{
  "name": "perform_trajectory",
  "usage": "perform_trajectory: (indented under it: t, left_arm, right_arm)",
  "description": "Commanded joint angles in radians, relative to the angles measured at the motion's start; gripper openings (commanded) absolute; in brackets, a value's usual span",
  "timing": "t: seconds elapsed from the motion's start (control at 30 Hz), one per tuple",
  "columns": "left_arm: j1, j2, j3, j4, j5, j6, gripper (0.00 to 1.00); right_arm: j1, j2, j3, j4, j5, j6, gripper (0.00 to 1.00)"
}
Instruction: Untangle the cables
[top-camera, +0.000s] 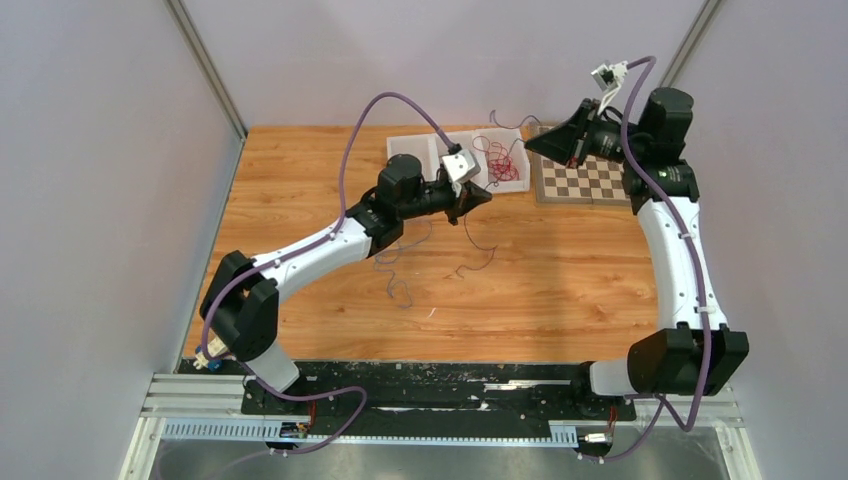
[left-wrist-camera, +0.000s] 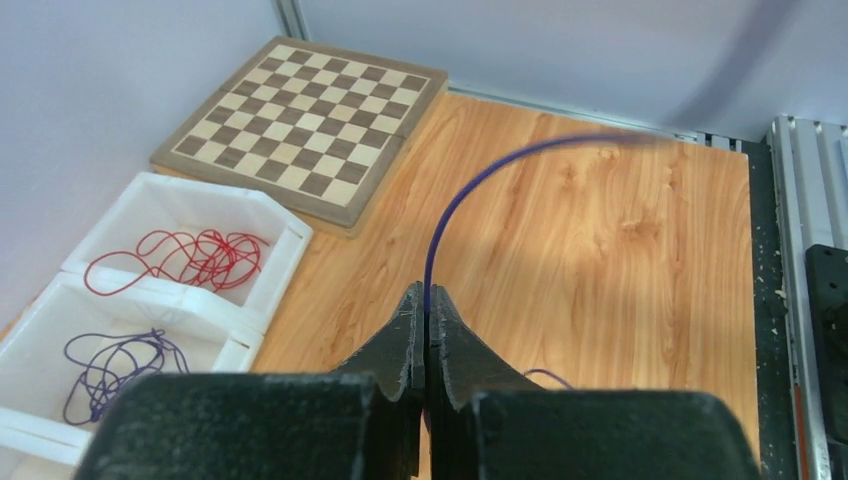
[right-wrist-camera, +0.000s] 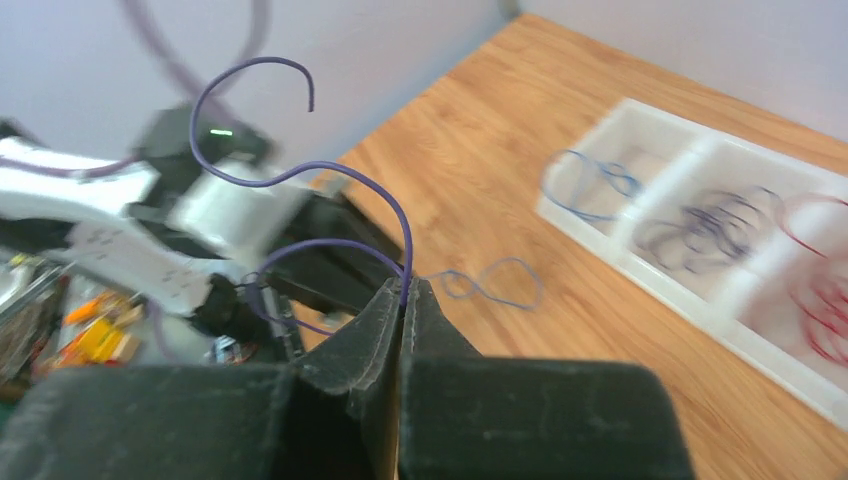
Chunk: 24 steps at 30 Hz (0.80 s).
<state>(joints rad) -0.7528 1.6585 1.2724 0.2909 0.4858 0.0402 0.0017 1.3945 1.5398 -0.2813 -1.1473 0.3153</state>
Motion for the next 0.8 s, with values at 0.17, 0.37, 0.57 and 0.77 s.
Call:
perform_trajectory:
  t: [0.17, 0.37, 0.57, 0.77]
  left_arm:
    - [0.022, -0.218, -0.019, 0.036, -0.053, -0.023, 0.0]
    - [0.029, -0.178, 0.119, 0.067, -0.077, -0.124, 0.0]
    - [0.033, -0.108, 0.248, 0.096, -0.1, -0.242, 0.0]
    - [0.046, -0.039, 0.327, 0.11, -0.168, -0.293, 0.0]
  right_arm:
    - [-0.16, 0.013, -0.257, -0.239, 0.216, -0.425, 0.0]
    - [-0.099, 0.047, -0.38, -0.304, 0.259, -0.572, 0.0]
    - [0.055, 0.02, -0.375, -0.323, 0.182, -0.587, 0.0]
    - [0.116, -0.016, -0.363, -0.42, 0.096, -0.665, 0.0]
